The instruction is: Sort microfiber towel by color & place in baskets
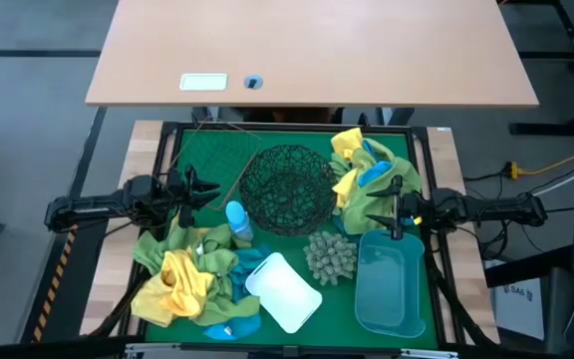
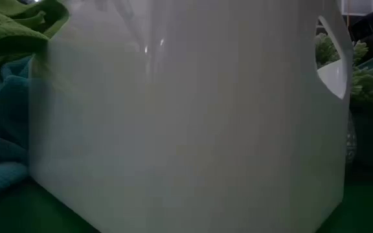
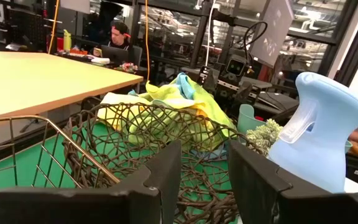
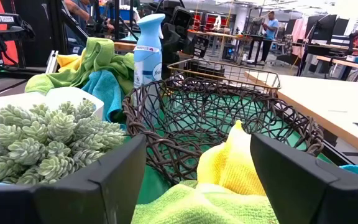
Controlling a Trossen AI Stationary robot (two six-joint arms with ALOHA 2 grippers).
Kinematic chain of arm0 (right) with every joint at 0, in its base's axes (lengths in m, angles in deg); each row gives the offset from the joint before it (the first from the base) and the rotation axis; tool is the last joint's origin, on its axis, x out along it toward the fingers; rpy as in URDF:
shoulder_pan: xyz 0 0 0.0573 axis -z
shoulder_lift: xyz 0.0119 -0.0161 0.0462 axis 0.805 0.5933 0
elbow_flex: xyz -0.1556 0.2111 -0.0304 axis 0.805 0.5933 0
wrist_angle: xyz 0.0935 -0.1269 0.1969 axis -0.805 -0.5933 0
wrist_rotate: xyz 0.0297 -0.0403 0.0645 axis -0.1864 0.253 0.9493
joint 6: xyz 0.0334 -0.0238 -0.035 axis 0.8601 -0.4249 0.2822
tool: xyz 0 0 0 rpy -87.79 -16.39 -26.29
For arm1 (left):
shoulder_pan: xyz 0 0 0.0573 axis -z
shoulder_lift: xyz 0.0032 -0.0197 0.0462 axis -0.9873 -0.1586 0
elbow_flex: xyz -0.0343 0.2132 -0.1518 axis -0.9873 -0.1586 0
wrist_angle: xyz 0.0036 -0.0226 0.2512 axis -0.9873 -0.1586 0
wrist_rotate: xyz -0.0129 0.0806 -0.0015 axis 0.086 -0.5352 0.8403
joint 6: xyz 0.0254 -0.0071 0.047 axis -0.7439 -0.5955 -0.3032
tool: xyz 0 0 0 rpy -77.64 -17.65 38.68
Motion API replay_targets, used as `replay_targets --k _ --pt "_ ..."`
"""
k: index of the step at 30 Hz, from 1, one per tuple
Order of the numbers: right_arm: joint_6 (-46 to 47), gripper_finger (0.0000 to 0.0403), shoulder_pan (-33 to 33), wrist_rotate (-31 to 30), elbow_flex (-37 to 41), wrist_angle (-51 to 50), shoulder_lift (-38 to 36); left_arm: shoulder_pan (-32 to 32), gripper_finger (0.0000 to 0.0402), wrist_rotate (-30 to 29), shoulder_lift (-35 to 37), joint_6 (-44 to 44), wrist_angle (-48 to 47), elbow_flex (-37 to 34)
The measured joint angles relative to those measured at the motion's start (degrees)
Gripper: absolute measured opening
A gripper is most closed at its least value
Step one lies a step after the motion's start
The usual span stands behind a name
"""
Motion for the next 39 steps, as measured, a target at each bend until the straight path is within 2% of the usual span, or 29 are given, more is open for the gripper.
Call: replay_targets --k 29,32,39 --pt "0.0 0.0289 0.0 -0.1 0.0 0.7 0.0 0.0 0.0124 0.0 0.0 0.0 0.0 0.0" --pt "0.0 0.0289 0.0 0.6 0.0 4.9 0.0 0.0 0.0124 0.0 0.0 0.0 0.0 0.0" --pt "4.8 0.0289 0.0 7.6 0.0 17.5 0.0 0.0 0.0124 0.0 0.0 0.0 0.0 0.0"
